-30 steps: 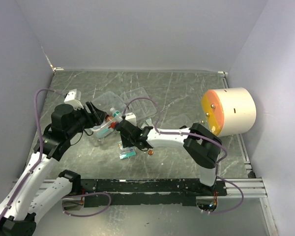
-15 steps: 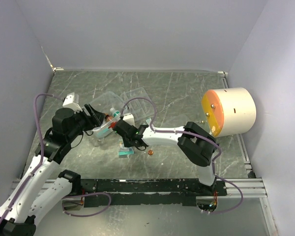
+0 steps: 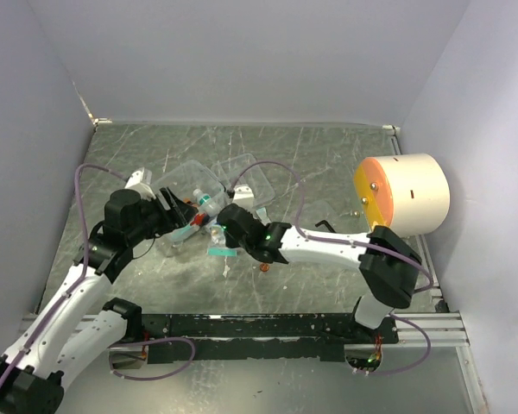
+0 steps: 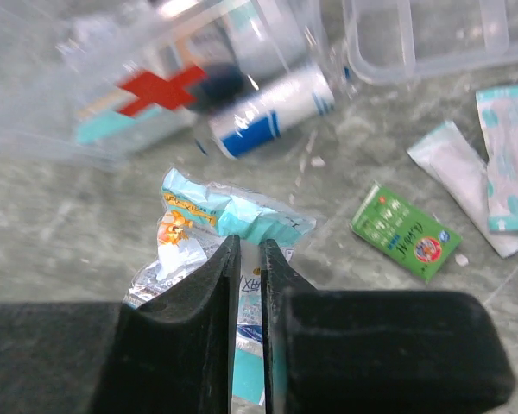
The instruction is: Organize the medicine kit
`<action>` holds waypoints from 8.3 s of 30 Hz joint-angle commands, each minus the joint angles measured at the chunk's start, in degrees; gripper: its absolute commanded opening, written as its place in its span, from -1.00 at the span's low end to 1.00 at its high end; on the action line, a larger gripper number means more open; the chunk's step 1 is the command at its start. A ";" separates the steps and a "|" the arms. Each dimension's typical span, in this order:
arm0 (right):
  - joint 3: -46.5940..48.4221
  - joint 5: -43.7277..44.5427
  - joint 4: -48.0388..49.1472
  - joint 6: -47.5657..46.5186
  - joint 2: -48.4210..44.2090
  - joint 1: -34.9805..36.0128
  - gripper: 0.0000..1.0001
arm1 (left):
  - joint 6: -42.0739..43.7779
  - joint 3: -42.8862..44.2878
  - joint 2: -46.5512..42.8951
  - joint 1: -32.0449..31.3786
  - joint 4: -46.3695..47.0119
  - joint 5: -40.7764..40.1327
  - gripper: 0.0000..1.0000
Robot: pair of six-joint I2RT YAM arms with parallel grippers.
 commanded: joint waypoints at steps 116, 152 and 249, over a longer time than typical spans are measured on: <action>-17.80 -5.16 10.47 -3.38 -21.94 -12.13 0.02 | 16.36 21.42 14.96 0.67 -1.11 -8.68 0.49; -5.43 -16.08 18.60 27.40 6.19 -13.45 -0.24 | 18.71 11.60 -2.53 0.67 12.20 1.22 0.65; -19.65 -17.72 28.40 -7.07 -34.50 -11.94 -0.01 | 18.05 14.09 20.45 -7.86 13.09 30.63 -0.52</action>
